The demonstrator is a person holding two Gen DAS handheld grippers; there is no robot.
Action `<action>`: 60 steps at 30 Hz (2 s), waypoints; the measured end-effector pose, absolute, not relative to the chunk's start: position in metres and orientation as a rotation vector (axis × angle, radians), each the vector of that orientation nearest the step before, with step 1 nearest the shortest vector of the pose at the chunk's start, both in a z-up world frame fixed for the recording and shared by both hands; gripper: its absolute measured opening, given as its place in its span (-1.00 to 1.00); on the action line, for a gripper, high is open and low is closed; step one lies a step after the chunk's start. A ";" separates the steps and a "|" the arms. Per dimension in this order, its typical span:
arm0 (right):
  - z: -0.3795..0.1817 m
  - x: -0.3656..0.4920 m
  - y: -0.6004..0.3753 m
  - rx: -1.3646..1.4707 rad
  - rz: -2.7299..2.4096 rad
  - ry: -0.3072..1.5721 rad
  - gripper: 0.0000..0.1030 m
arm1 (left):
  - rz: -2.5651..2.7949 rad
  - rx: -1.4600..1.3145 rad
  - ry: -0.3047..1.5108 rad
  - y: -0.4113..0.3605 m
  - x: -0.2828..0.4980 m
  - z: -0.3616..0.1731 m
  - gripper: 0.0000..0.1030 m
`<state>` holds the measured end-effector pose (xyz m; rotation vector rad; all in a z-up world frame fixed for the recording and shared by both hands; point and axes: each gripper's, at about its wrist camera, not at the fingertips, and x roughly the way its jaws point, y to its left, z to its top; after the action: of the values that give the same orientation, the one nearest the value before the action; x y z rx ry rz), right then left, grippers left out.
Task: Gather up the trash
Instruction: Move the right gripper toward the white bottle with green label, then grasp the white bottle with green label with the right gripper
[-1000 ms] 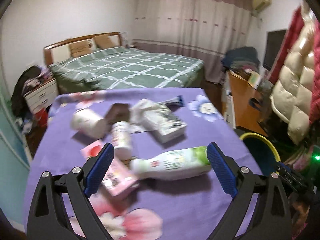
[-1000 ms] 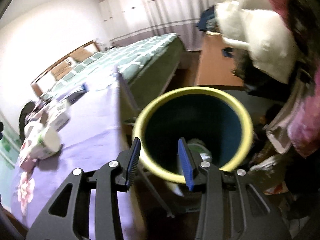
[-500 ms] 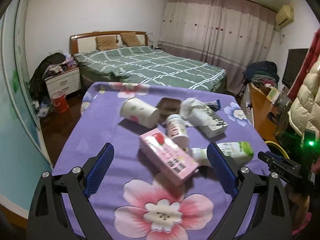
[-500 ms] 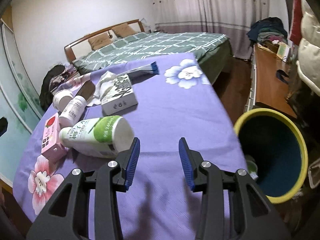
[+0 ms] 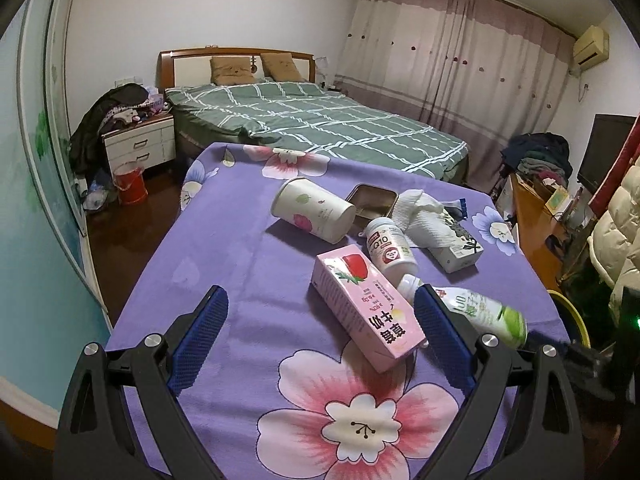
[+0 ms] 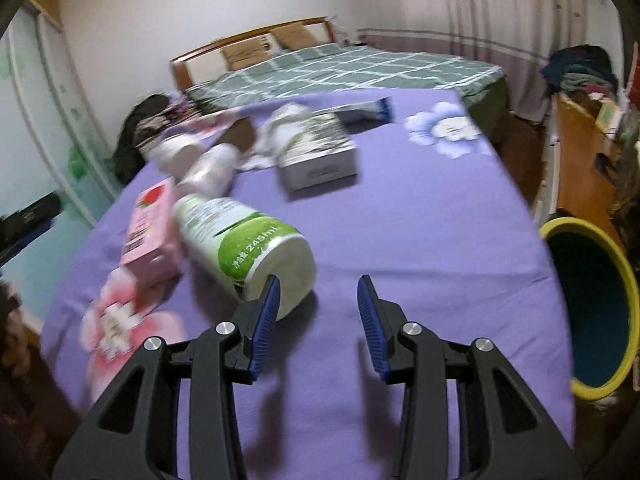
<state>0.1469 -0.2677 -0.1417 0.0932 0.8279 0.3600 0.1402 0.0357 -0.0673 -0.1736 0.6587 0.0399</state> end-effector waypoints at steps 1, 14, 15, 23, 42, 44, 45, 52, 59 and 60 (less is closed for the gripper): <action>-0.142 0.143 -0.262 0.089 0.384 0.832 -0.25 | 0.041 -0.176 0.659 0.036 0.140 -0.067 0.80; -0.121 0.113 -0.239 0.068 0.501 0.771 0.24 | 0.070 -0.199 0.641 0.050 0.128 -0.067 0.80; -0.123 0.114 -0.235 0.058 0.503 0.777 0.25 | 0.070 -0.200 0.642 0.051 0.128 -0.067 0.80; -0.144 0.132 -0.203 -0.008 0.519 0.820 0.25 | 0.068 -0.195 0.641 0.050 0.125 -0.066 0.80; -0.092 0.113 -0.258 0.150 0.493 0.645 -0.01 | 0.051 -0.181 0.667 0.043 0.130 -0.069 0.81; -0.087 0.110 -0.266 0.161 0.483 0.630 -0.01 | 0.046 -0.177 0.670 0.040 0.131 -0.070 0.81; -0.085 0.107 -0.271 0.168 0.477 0.623 -0.01 | 0.043 -0.174 0.673 0.038 0.132 -0.071 0.81; -0.077 0.101 -0.304 0.211 0.413 0.602 -0.02 | 0.021 -0.155 0.686 0.025 0.134 -0.073 0.81; -0.071 0.092 -0.333 0.256 0.369 0.575 -0.03 | 0.004 -0.136 0.700 0.011 0.137 -0.075 0.82; -0.070 0.093 -0.336 0.261 0.363 0.570 -0.03 | 0.000 -0.130 0.704 0.007 0.138 -0.076 0.82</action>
<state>0.0925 -0.3361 -0.0696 0.2606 0.5700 0.3634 0.1377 0.0074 -0.0761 -0.1299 0.7036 0.0001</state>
